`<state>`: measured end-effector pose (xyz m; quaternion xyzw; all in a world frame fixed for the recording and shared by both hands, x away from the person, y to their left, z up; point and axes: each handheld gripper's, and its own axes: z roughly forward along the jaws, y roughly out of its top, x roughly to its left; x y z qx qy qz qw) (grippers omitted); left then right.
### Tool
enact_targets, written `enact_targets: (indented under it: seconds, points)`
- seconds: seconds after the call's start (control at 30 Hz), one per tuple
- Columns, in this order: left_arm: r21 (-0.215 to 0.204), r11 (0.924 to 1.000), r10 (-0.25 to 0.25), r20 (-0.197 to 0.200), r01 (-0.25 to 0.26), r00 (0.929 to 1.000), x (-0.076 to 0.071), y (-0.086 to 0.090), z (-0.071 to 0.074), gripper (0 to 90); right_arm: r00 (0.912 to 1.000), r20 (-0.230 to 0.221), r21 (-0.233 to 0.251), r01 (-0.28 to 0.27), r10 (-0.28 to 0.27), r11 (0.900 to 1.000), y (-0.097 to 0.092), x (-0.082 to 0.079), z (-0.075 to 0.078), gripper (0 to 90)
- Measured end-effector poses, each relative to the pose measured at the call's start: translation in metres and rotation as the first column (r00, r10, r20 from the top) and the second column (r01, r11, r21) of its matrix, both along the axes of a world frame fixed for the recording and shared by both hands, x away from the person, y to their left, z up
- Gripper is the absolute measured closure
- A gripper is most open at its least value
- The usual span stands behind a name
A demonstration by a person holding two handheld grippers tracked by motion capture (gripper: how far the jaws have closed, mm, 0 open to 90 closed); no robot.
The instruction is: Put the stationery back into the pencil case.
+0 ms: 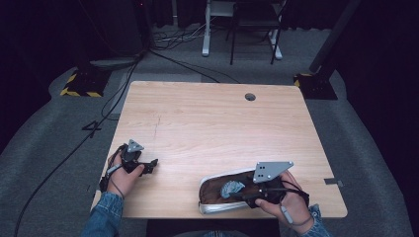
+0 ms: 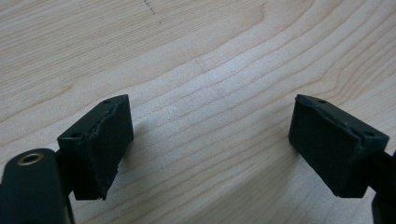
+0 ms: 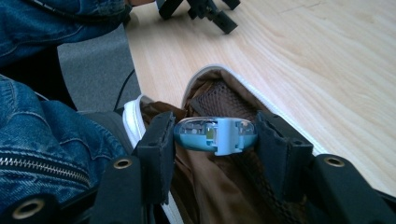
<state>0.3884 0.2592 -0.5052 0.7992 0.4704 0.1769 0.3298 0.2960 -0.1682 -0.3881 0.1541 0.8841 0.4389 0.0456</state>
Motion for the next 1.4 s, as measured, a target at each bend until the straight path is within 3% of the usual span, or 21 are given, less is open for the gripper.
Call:
enact_targets:
  seconds: [0.33, 0.73, 0.83, 0.97, 1.4]
  points:
    - [0.001, 1.0, 0.0, 0.0, 0.0, 1.0, 0.0, 0.0, 0.0, 14.2, 0.9988, -0.034, -0.033, -0.036, 0.034, 0.9988, 0.008, 0.001, -0.009, 49.3]
    - [0.001, 1.0, 0.0, 0.0, 0.0, 1.0, 0.0, 0.0, 0.0, 14.2, 0.997, -0.074, -0.041, -0.023, 0.02, 0.9989, 0.008, 0.007, -0.017, 49.1]
    - [0.002, 1.0, 0.0, 0.0, 0.0, 1.0, 0.0, 0.0, 0.0, 14.2, 0.9977, -0.067, -0.044, -0.016, 0.014, 0.9989, 0.008, 0.008, -0.019, 48.9]
    - [0.003, 1.0, -0.001, 0.002, 0.001, 1.0, 0.0, 0.0, 0.0, 14.1, 0.9984, -0.056, -0.039, 0.005, -0.007, 0.9992, 0.007, 0.009, -0.018, 40.7]
    - [0.001, 1.0, 0.001, 0.001, -0.001, 1.0, 0.0, 0.0, 0.0, 14.1, 0.999, -0.005, -0.001, 0.044, -0.044, 0.999, -0.004, 0.012, -0.007, 37.6]
